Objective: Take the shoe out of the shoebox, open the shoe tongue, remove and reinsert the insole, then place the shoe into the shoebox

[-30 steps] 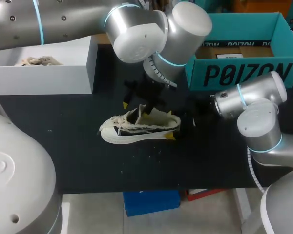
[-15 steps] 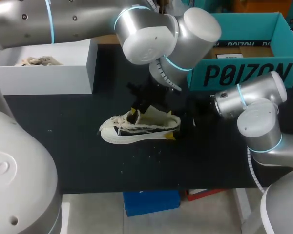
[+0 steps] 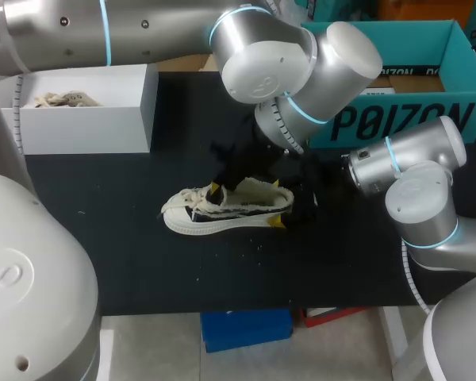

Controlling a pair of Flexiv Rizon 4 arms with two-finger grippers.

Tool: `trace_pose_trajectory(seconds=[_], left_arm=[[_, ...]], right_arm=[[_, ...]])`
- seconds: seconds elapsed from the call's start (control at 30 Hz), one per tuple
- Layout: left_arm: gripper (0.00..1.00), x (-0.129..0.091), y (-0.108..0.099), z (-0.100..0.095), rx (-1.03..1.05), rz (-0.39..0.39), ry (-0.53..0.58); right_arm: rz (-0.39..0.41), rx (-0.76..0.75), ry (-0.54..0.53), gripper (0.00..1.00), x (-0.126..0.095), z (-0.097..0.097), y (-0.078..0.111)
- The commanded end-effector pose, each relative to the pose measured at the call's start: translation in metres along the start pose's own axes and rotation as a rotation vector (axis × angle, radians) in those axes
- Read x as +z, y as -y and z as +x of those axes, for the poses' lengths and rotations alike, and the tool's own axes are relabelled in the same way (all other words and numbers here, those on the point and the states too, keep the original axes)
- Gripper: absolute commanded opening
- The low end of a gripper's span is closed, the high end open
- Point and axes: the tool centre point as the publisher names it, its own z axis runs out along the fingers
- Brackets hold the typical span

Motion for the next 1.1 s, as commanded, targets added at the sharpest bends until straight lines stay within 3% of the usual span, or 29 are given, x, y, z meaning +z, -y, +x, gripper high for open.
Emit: trace_pose_trajectory(seconds=[0.03, 0.53, 0.57, 0.6, 0.63, 0.93, 1.1], left_arm=[[0.0, 0.014, 0.005, 0.006, -0.051, -0.084, 0.024], [0.0, 0.056, -0.003, -0.003, -0.188, -0.235, -0.008], [0.22, 0.057, -0.003, -0.003, -0.181, -0.237, -0.026], [0.74, 0.058, -0.004, -0.003, -0.178, -0.237, -0.044], [1.0, 0.059, -0.004, -0.003, -0.178, -0.229, -0.054], [1.0, 0.033, 0.0, -0.025, -0.157, 0.012, -0.179], [1.0, 0.022, 0.007, -0.036, -0.146, 0.065, -0.208]], right_arm=[[0.0, 0.002, 0.003, 0.0, 0.002, -0.002, 0.001], [0.0, 0.002, 0.003, 0.0, 0.002, -0.002, 0.001], [0.0, 0.002, 0.003, 0.0, 0.002, -0.002, 0.001], [0.0, 0.002, 0.003, 0.0, 0.002, -0.002, 0.001], [0.0, 0.002, 0.003, 0.0, 0.002, -0.002, 0.001], [0.0, 0.002, 0.003, 0.0, 0.002, -0.002, 0.001], [0.0, 0.002, 0.003, 0.0, 0.002, -0.002, 0.001]])
